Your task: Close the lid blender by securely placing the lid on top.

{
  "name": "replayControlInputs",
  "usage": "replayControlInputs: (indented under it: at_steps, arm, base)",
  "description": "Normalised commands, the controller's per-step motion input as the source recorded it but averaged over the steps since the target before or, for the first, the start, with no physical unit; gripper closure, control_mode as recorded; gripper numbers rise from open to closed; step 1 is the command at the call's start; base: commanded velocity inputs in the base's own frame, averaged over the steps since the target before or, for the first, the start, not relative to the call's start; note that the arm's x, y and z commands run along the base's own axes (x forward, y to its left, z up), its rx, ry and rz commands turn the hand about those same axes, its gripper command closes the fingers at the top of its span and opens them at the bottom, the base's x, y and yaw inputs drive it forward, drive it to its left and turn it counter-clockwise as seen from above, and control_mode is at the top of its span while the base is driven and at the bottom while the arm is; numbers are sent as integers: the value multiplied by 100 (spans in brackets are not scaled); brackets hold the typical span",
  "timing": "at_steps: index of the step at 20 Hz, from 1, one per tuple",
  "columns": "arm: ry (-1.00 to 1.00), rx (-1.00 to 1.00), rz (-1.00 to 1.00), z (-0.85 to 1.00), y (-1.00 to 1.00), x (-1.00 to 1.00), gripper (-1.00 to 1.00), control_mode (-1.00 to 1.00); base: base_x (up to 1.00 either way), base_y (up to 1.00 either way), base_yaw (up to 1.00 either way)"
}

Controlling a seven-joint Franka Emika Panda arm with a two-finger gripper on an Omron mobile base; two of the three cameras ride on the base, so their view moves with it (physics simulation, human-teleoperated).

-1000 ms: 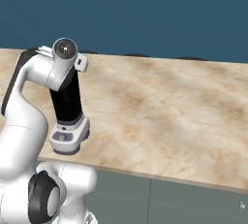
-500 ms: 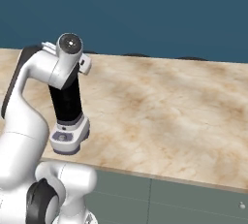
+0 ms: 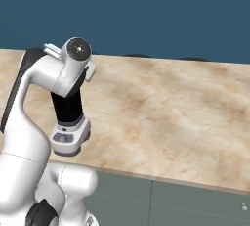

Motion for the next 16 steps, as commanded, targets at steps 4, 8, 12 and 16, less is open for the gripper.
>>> replayControlInputs:
  at_steps: [4, 8, 12, 16]
  arm:
    - [0, 8, 0, 0, -18, -45, -100, -100]
    - [0, 8, 0, 0, -21, -44, -100, -100]
    - [0, 7, 0, 0, -27, -45, -100, -100]
    - [-1, 6, 0, 0, -44, -47, -100, -100]
  base:
    - [0, 0, 0]
    - [0, 0, 0]
    - [0, 0, 0]
    - [0, 0, 0]
